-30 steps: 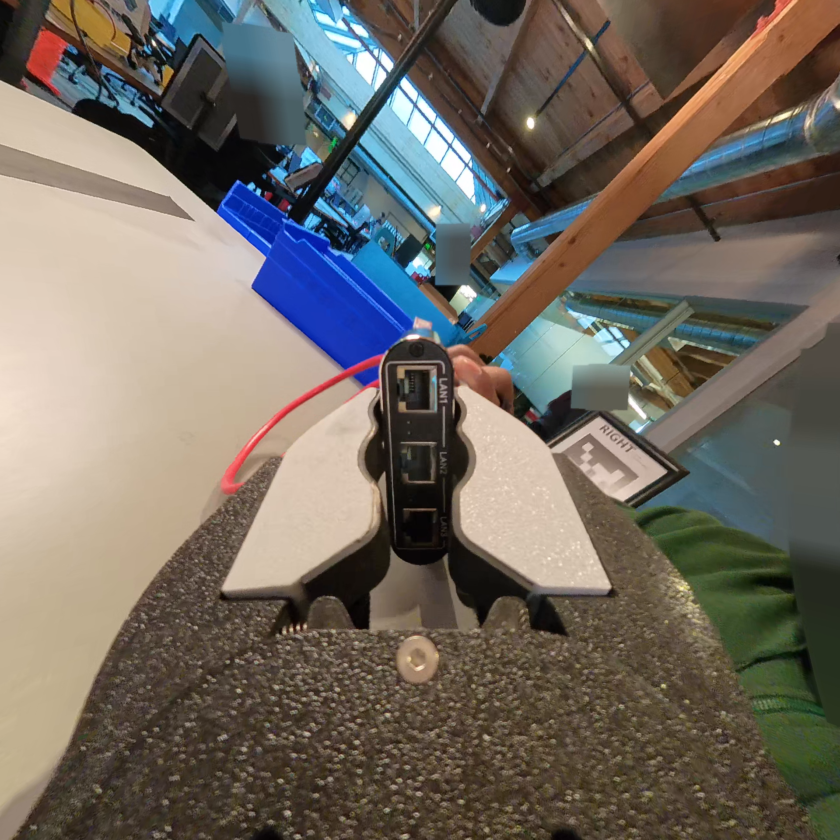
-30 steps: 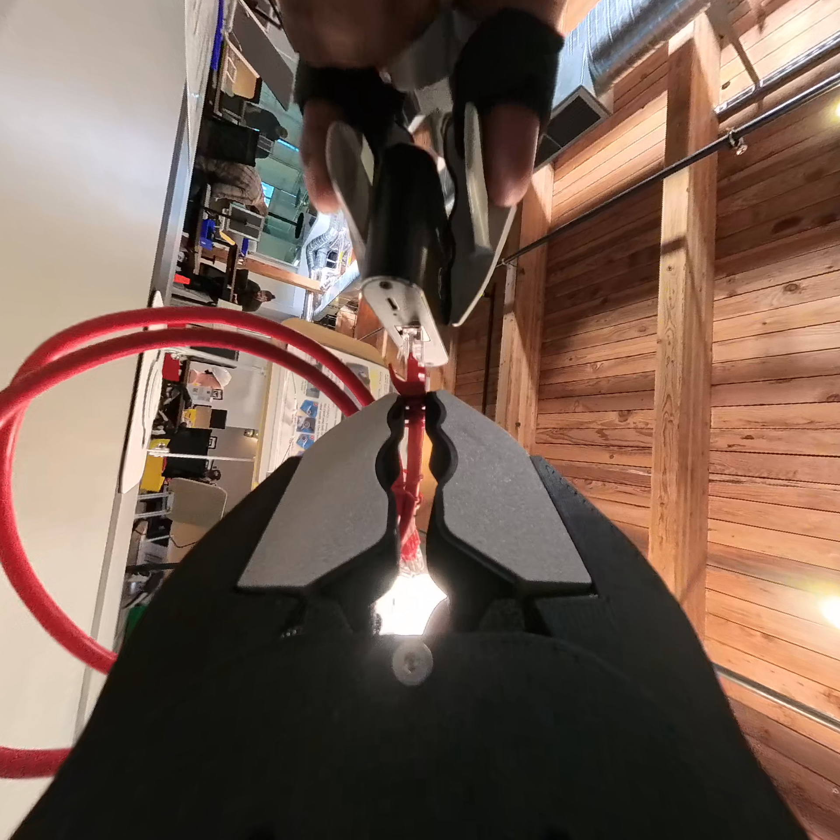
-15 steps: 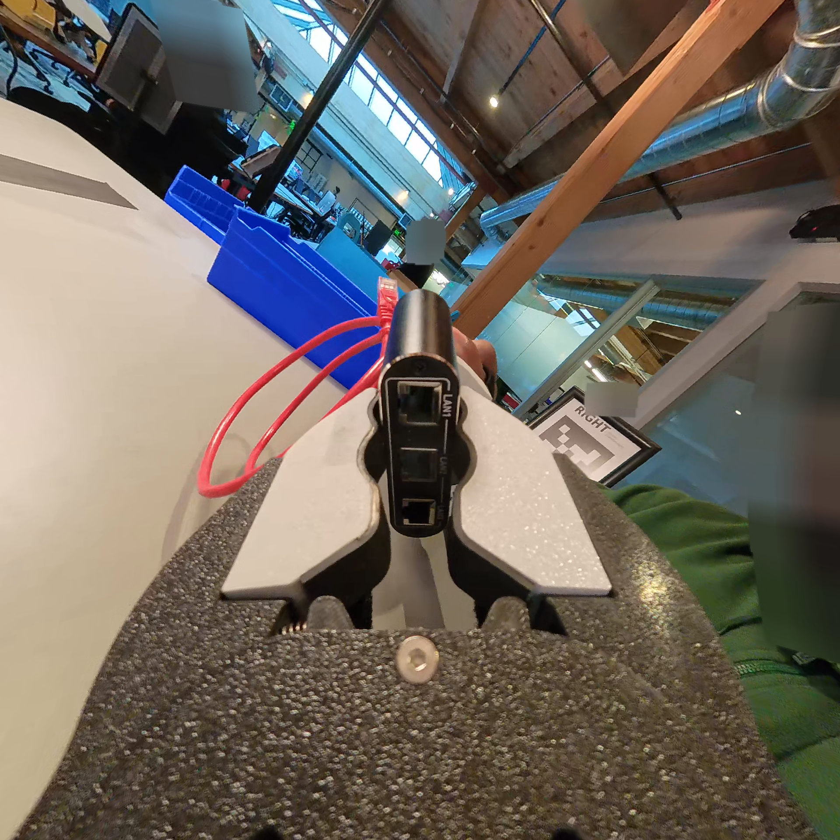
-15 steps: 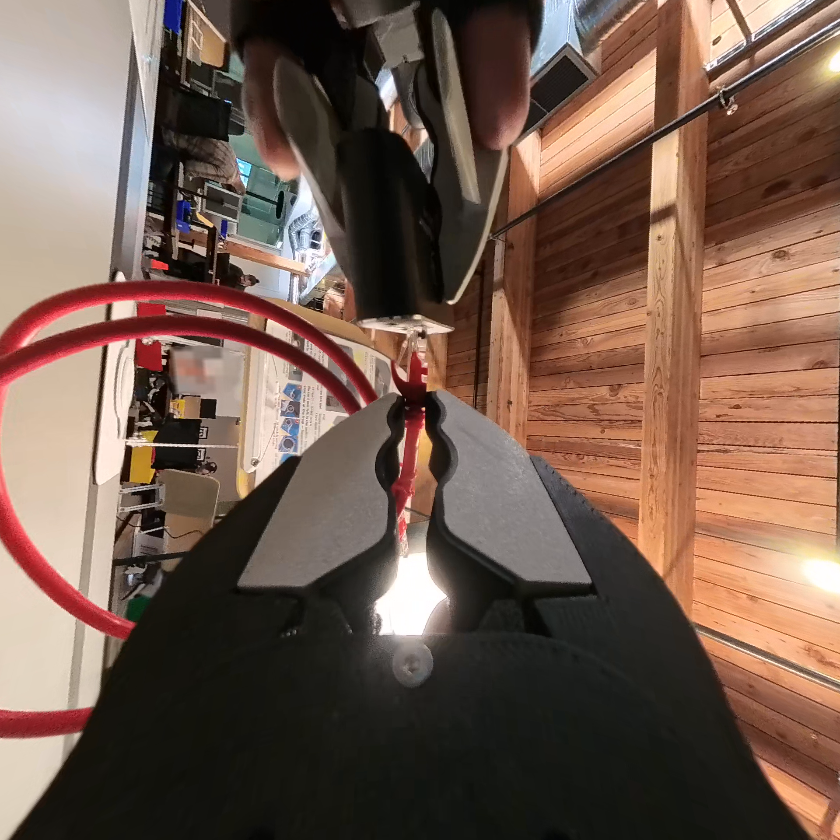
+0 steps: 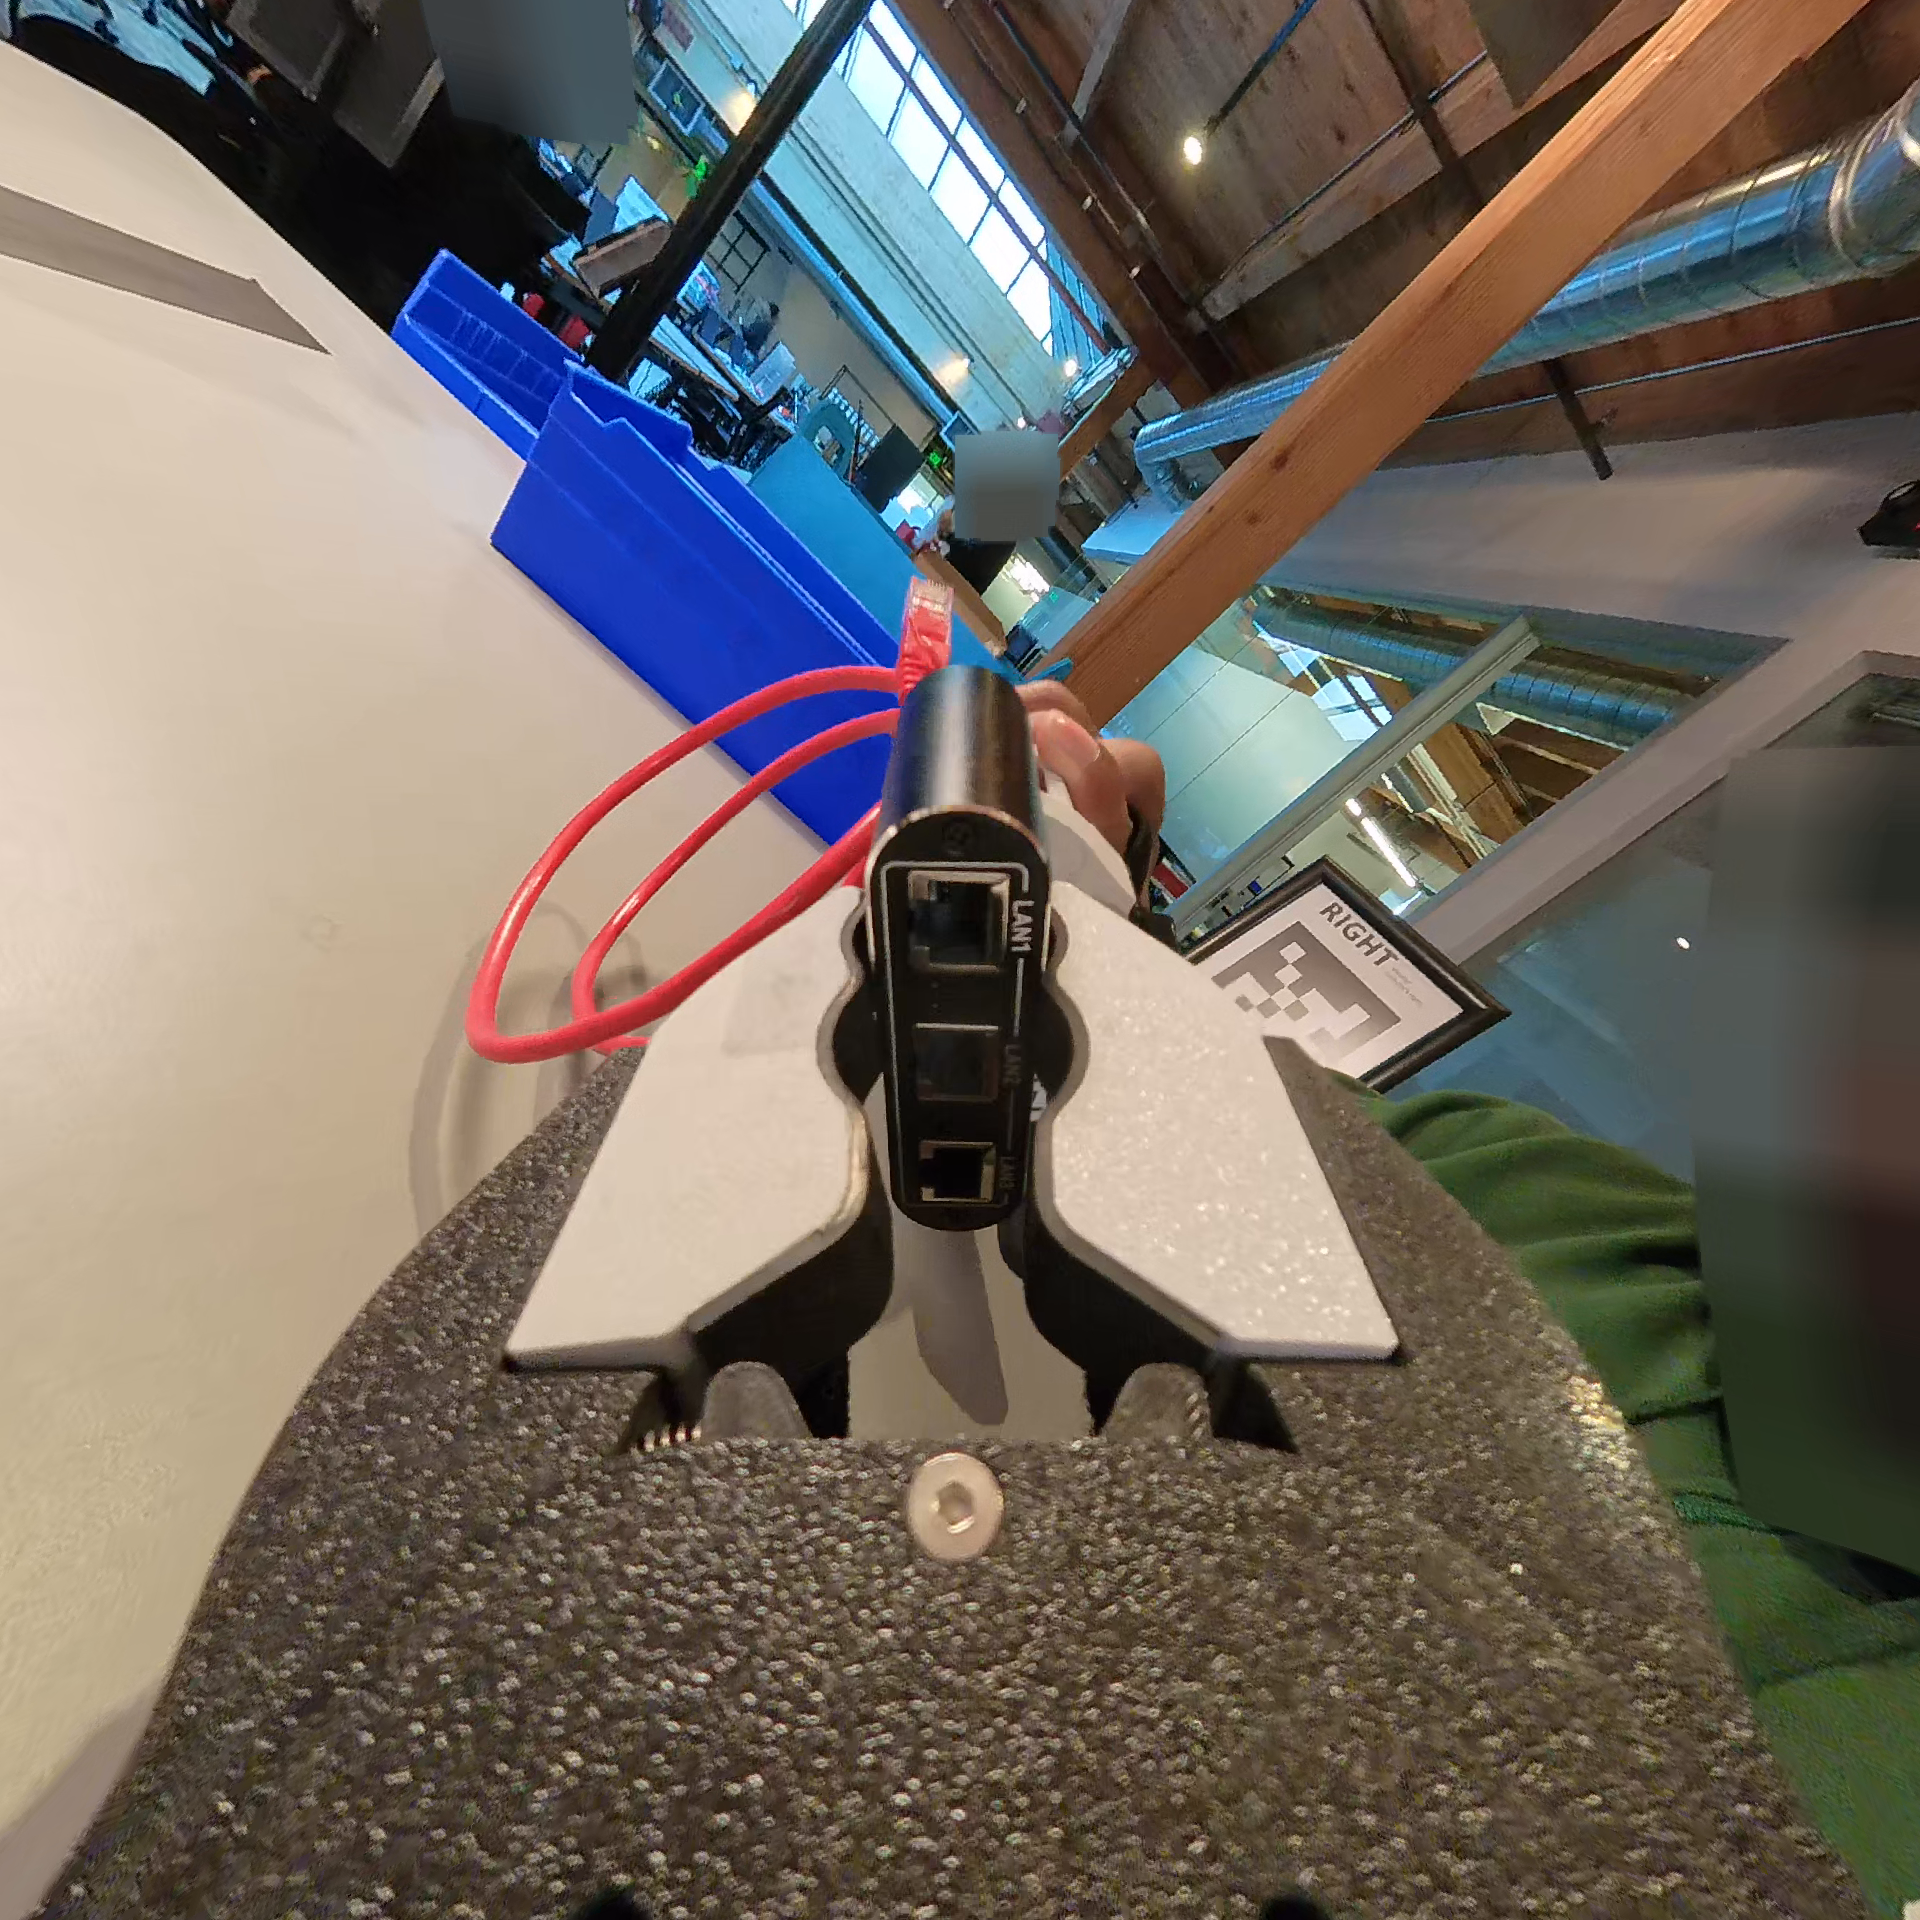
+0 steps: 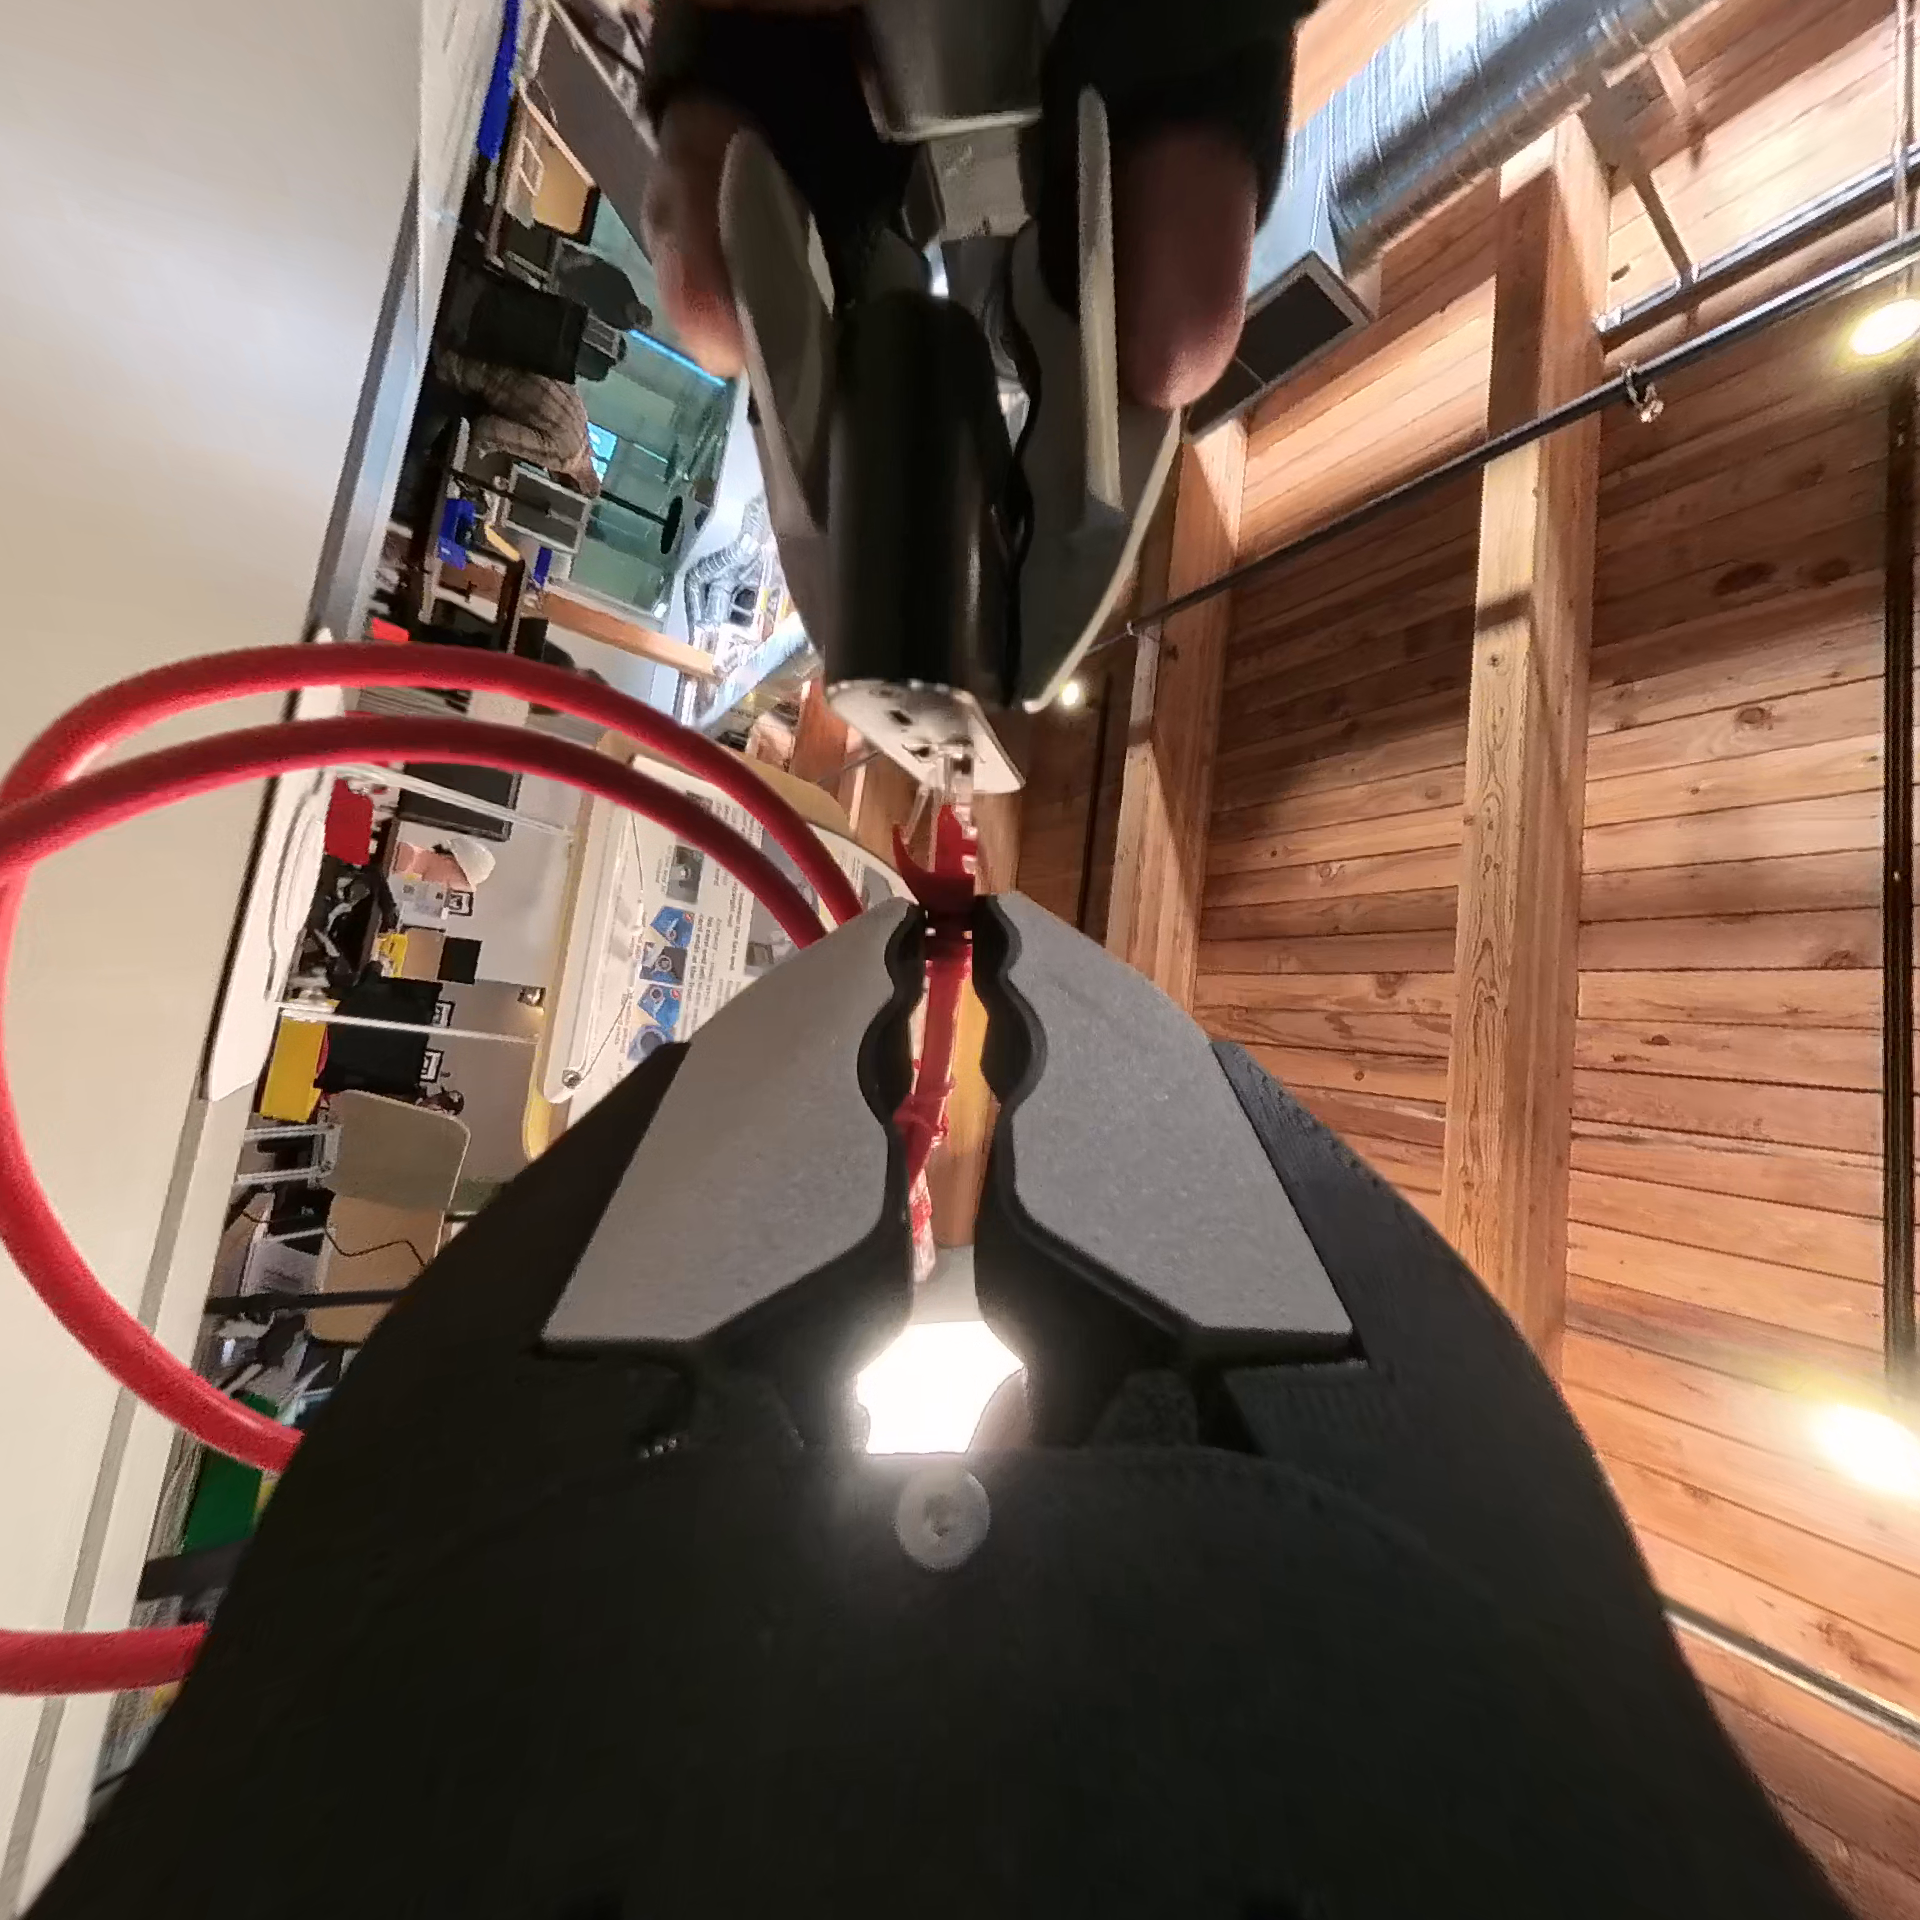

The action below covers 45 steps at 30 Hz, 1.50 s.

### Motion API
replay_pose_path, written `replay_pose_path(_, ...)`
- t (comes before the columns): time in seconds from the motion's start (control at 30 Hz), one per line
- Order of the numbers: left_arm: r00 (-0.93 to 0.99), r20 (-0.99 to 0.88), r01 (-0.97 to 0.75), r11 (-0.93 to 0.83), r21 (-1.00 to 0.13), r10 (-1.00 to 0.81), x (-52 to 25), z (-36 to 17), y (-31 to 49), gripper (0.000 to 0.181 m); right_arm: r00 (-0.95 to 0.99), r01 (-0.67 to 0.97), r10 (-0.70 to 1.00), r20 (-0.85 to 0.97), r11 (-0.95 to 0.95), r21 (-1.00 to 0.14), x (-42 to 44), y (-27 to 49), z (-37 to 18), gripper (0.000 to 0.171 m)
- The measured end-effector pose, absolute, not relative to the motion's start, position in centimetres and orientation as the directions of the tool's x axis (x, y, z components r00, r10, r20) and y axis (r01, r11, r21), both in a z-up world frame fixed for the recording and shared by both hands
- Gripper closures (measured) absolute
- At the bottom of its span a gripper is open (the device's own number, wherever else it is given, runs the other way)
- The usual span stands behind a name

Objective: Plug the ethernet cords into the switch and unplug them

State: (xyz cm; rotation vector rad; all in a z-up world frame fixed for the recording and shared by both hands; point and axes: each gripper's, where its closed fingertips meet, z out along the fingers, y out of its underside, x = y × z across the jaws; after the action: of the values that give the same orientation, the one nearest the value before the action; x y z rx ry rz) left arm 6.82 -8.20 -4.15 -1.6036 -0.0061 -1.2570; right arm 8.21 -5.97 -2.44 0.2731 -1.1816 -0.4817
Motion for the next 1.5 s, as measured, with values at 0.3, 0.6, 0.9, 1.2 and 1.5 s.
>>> replay_pose_path(0.3, 0.446, 0.706, 0.534, -0.47, -0.703, -0.549, 7.0, -4.2, -8.5, 0.155, 0.284, 0.212, -0.525, 0.802, 0.85, 0.482, 8.2, -6.2, -2.6, 0.162)
replay_pose_path(0.6, 0.471, 0.7, 0.534, -0.458, -0.71, -0.536, 6.6, -4.3, -8.4, 0.155, 0.271, 0.252, -0.544, 0.794, 0.836, 0.487, 7.9, -6.0, -2.7, 0.162)
replay_pose_path(0.9, 0.485, 0.705, 0.547, -0.45, -0.706, -0.517, 6.3, -4.7, -8.0, 0.155, 0.261, 0.268, -0.52, 0.813, 0.848, 0.457, 7.7, -5.8, -3.2, 0.163)
replay_pose_path(1.2, 0.449, 0.711, 0.552, -0.458, -0.697, -0.542, 6.6, -4.2, -8.4, 0.155, 0.298, 0.261, -0.53, 0.794, 0.845, 0.466, 8.1, -6.3, -2.7, 0.163)
replay_pose_path(1.5, 0.354, 0.738, 0.575, -0.488, -0.657, -0.575, 6.9, -3.7, -8.9, 0.155, 0.344, 0.266, -0.569, 0.747, 0.822, 0.503, 8.5, -7.0, -2.2, 0.163)
